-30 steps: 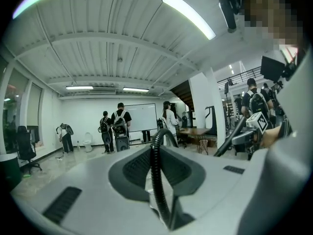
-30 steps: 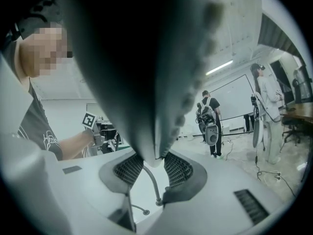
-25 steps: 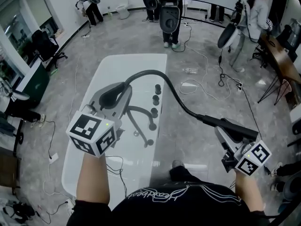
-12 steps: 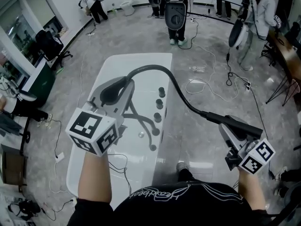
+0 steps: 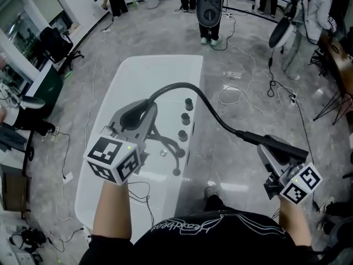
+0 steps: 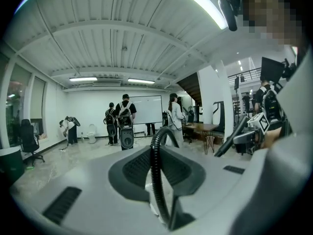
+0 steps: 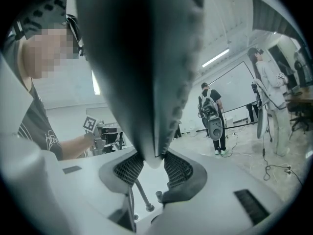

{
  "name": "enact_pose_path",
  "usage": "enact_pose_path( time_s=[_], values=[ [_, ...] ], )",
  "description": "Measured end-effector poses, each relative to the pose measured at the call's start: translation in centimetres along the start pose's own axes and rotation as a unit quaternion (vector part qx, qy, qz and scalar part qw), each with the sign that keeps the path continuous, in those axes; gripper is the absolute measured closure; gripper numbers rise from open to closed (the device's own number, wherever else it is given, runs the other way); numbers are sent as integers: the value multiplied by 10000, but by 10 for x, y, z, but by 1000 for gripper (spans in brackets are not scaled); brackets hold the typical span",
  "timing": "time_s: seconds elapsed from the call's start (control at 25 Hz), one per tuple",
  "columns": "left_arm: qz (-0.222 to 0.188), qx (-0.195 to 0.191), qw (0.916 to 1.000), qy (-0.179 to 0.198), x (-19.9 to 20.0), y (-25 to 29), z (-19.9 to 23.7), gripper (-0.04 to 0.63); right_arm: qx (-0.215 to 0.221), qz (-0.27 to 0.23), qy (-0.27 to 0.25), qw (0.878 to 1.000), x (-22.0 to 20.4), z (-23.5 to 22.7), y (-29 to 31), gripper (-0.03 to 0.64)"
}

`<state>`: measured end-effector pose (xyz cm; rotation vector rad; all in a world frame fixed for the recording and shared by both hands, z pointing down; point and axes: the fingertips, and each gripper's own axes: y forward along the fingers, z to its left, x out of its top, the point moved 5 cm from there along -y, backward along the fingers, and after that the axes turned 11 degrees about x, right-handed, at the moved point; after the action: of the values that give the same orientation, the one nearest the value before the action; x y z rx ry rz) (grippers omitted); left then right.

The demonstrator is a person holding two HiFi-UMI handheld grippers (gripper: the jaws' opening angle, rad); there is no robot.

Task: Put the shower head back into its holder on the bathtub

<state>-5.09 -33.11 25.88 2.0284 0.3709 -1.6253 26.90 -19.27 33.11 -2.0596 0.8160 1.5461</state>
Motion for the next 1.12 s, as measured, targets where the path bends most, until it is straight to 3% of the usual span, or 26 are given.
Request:
enact_pose_path(
  time_s=[1.12],
  values=[
    [921,250,9926,-755,-126,-46,-6,538,203,142,338,9991,-20,10,5,482]
  ],
)
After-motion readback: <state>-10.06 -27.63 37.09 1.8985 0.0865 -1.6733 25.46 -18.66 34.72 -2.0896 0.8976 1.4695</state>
